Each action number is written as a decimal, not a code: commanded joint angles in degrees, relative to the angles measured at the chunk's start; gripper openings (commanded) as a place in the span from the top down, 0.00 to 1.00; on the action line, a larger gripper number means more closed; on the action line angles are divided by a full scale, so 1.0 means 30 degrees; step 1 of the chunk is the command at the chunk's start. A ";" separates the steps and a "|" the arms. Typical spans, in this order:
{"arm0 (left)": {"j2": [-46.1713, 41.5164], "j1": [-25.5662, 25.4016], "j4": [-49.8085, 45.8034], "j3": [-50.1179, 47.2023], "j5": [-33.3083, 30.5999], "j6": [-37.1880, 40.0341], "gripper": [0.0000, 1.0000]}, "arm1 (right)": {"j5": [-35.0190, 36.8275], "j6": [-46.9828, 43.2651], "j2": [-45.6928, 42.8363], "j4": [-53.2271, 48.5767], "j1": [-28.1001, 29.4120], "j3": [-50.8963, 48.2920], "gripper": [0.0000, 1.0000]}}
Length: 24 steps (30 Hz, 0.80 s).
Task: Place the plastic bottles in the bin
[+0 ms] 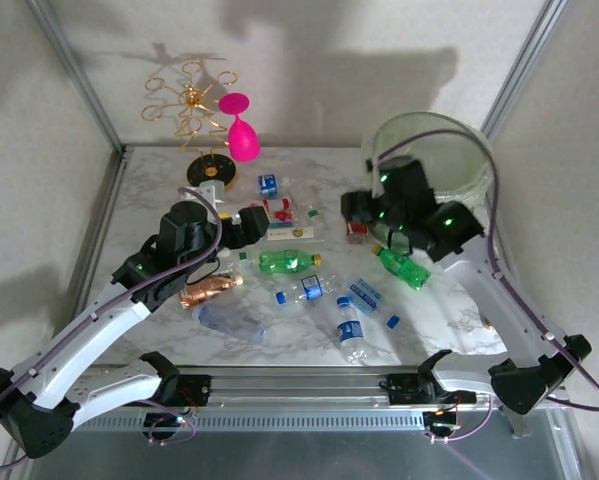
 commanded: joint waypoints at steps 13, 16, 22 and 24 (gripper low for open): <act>-0.0061 -0.0160 -0.0249 -0.0484 -0.0701 -0.1056 0.00 | -0.0807 0.6942 -0.0271 -0.1730 0.6230 -0.8207 0.33; 0.0042 -0.0159 -0.0072 -0.0489 -0.0566 -0.1010 0.00 | -0.0943 0.7261 -0.0280 -0.1430 0.6245 -0.9349 0.33; 0.0228 -0.0145 0.0039 -0.0464 -0.0454 -0.0793 0.00 | -0.1439 0.7781 -0.0186 -0.0297 0.6242 -1.1304 0.32; 0.0292 -0.0158 0.0083 -0.0485 -0.0434 -0.0722 0.01 | -0.1629 0.7902 -0.0032 0.0059 0.6230 -1.1848 0.32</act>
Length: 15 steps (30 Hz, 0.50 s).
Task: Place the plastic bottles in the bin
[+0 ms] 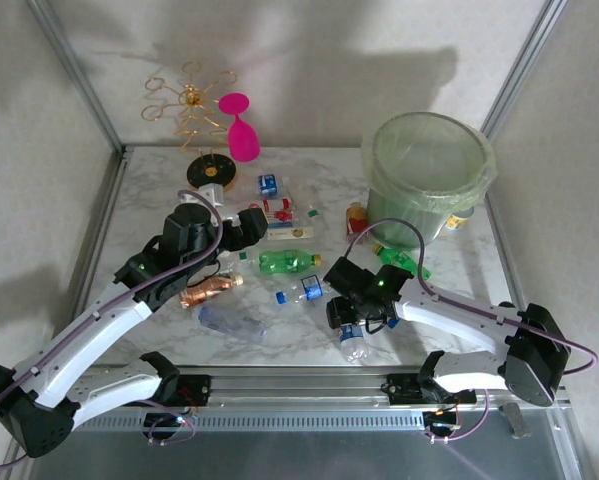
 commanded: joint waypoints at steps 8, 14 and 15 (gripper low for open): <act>-0.0001 -0.0152 0.0667 -0.0586 0.0082 0.0155 0.00 | -0.1331 0.0726 0.0808 0.2577 0.0092 -0.2136 0.30; -0.0049 -0.0152 0.0783 -0.0914 0.0000 0.0111 0.00 | -0.1703 0.0710 0.2023 0.4359 0.0094 -0.3200 0.30; -0.0084 -0.0149 0.0788 -0.0944 -0.0004 0.0111 0.00 | -0.1734 0.0714 0.2195 0.4636 0.0093 -0.3370 0.30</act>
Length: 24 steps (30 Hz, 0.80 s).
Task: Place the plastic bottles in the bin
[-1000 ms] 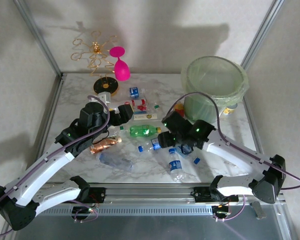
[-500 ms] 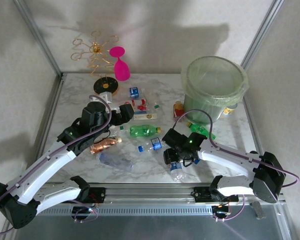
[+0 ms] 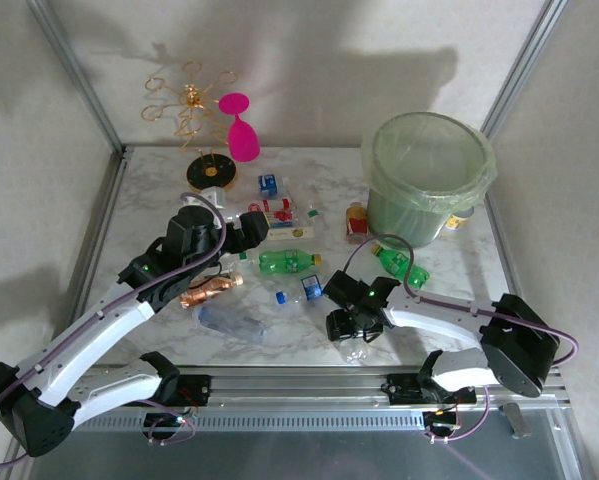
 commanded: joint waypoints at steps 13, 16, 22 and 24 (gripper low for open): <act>-0.0575 -0.0227 0.0397 -0.0717 -0.0642 0.0206 0.01 | -0.0207 0.0328 0.0710 0.1046 0.0311 -0.0298 0.41; -0.0777 -0.0269 0.0540 -0.0717 -0.0646 0.0192 0.01 | -0.0140 0.0474 -0.0015 0.0529 0.0444 0.0009 0.44; -0.0486 -0.0357 0.0379 0.0164 -0.0643 0.0408 0.01 | 0.0268 0.0816 -0.1795 -0.0608 0.0738 0.0939 0.50; -0.0361 -0.0379 0.0299 0.0557 -0.0591 0.0563 0.01 | 0.0216 0.0837 -0.2343 -0.0893 0.0877 0.1344 0.53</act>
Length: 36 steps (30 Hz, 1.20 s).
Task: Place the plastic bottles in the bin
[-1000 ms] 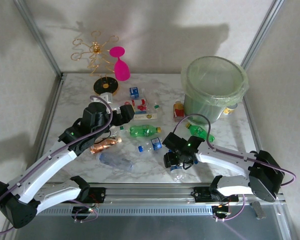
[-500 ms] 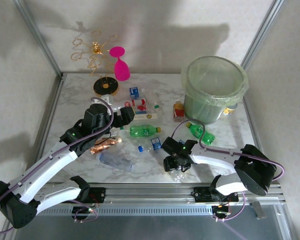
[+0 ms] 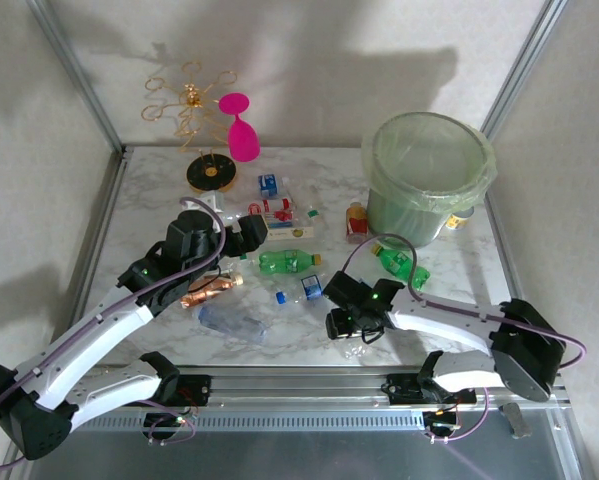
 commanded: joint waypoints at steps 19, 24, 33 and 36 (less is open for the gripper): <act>0.0193 -0.0298 0.1297 0.2887 -0.1085 0.2689 0.02 | 0.0839 -0.5884 0.0893 -0.3326 -0.4586 1.3828 0.71; 0.0221 -0.0329 0.2759 0.1547 -0.0328 0.2108 0.02 | 0.1177 -0.7347 0.2712 -0.3596 -0.7747 1.8459 0.72; 0.0707 -0.0469 0.3518 0.0716 0.0851 0.1884 0.04 | 0.0739 -0.6723 0.4140 -0.0805 -1.4100 1.9983 0.86; 0.0557 -0.0468 0.3581 0.0596 0.1081 0.1877 0.04 | 0.0405 -0.6732 0.4600 -0.0386 -1.5608 1.9866 1.00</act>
